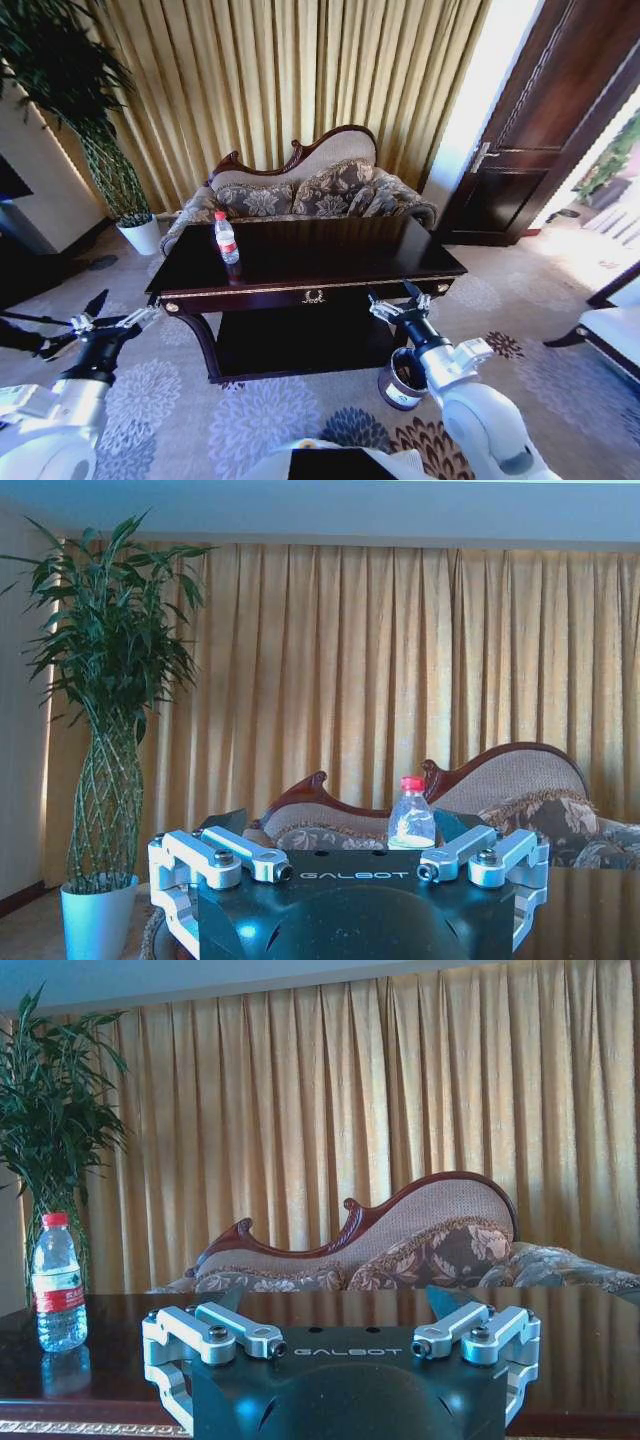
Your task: Move to the front of the table and place the trash on the table into the trash bin.
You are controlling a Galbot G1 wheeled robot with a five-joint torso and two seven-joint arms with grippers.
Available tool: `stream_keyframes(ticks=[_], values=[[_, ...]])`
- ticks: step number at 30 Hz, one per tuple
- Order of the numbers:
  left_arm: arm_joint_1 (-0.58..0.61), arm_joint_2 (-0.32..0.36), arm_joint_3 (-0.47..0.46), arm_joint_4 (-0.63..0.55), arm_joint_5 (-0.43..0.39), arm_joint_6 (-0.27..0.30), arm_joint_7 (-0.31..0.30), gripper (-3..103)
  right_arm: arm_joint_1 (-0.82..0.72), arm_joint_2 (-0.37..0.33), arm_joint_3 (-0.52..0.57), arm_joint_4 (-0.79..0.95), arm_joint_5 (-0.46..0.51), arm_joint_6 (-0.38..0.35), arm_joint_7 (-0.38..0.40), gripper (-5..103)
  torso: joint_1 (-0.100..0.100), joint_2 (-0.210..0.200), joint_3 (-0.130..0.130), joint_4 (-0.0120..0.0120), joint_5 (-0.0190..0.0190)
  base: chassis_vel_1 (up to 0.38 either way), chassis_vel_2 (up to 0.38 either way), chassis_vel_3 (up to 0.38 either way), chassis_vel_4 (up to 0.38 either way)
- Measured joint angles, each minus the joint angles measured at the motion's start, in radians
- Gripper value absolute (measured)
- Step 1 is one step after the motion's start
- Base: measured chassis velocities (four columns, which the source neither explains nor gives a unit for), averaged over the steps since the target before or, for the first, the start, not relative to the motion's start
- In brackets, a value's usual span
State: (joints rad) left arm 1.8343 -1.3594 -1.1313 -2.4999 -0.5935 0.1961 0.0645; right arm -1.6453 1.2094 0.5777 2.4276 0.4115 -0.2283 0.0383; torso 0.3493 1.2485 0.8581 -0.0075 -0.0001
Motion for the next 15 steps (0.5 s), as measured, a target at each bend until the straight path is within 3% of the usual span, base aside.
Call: stream_keyframes(ticks=[15], values=[[-0.004,0.002,0.004,0.000,0.003,0.002,0.000,100,0.001,-0.001,-0.010,-0.008,0.008,0.000,0.000,100,0.001,-0.001,0.000,0.0000,-0.0003,-0.131,0.131,0.132,-0.136]])
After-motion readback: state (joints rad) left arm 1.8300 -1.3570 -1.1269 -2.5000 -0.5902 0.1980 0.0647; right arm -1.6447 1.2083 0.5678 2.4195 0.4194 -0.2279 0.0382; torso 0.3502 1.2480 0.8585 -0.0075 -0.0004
